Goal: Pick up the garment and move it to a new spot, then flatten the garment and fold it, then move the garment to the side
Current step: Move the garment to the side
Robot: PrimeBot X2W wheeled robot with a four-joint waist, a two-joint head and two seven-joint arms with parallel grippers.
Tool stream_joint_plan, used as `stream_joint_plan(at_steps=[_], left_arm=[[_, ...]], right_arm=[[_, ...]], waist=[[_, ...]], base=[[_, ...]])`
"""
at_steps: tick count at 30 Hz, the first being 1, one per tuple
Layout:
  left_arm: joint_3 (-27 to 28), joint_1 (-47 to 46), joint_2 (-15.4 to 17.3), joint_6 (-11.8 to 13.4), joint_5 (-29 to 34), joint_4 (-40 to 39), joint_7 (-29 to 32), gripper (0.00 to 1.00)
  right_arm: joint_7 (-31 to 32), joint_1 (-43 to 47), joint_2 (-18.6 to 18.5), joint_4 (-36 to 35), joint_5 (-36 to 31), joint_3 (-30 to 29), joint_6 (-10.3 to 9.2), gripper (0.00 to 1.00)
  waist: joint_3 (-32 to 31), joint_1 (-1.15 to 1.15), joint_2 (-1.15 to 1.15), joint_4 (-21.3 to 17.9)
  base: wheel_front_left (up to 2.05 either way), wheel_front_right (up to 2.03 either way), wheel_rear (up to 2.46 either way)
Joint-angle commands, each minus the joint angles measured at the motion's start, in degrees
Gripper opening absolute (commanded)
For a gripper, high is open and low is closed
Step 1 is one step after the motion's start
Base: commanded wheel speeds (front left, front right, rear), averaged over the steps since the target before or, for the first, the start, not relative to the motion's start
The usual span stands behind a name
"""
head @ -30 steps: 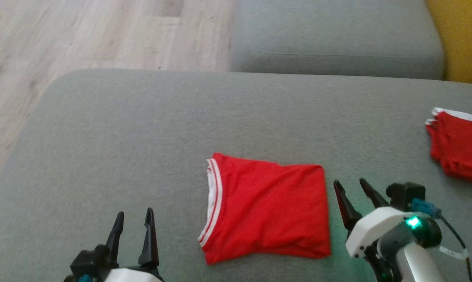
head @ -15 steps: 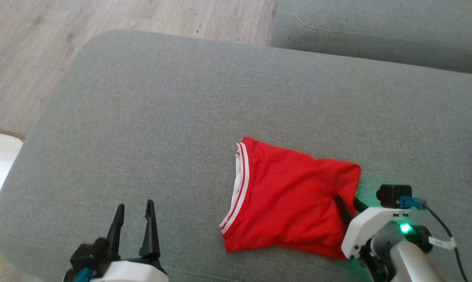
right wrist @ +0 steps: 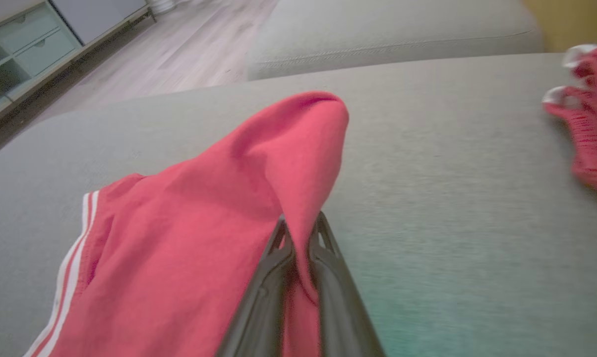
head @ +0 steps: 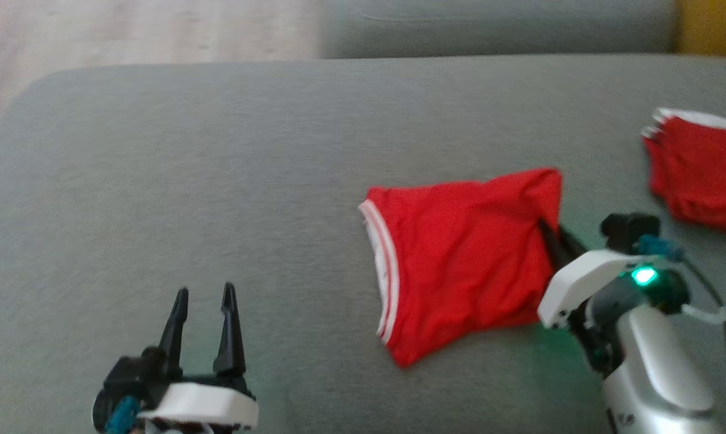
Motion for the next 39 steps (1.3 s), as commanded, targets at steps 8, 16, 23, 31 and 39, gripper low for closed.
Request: stream_joint_plan(at_steps=[8,16,23,31,39], left_arm=[[2.37,-7.11,0.57,-1.29,2.25,-1.87,-0.66,1.00],[1.74,-9.70,1.16,-1.66,2.88,-1.29,0.07,1.00],[1.67,-9.51,1.02,-1.62,2.51,-0.61,0.01,1.00],[1.69,-8.12,-0.19,-1.94,2.05,0.62,-0.35,1.00],[1.80,-7.09,-0.62,-2.09,2.45,0.58,-0.55,1.00]], right_arm=[[0.02,-5.47,-1.72,-6.01,-1.13,-2.11,0.37,0.00],[-0.93,-8.73,-0.94,-5.85,-0.78,-0.55,0.37,0.00],[-0.54,-13.73,-2.32,-4.51,-0.99,1.04,0.37,0.00],[2.06,-21.47,-5.82,0.04,-1.00,1.10,0.37,0.00],[3.79,-28.11,-12.44,7.03,-2.06,-2.18,0.37,0.00]], waist=[[6.94,0.00,0.00,-18.93],[8.52,0.00,0.00,-22.59],[7.38,0.00,0.00,-19.60],[4.92,0.00,0.00,-14.98],[4.63,0.00,0.00,-10.25]], base=[[0.00,0.00,0.00],[0.00,0.00,0.00],[0.00,0.00,0.00],[0.00,0.00,0.00],[0.00,0.00,0.00]])
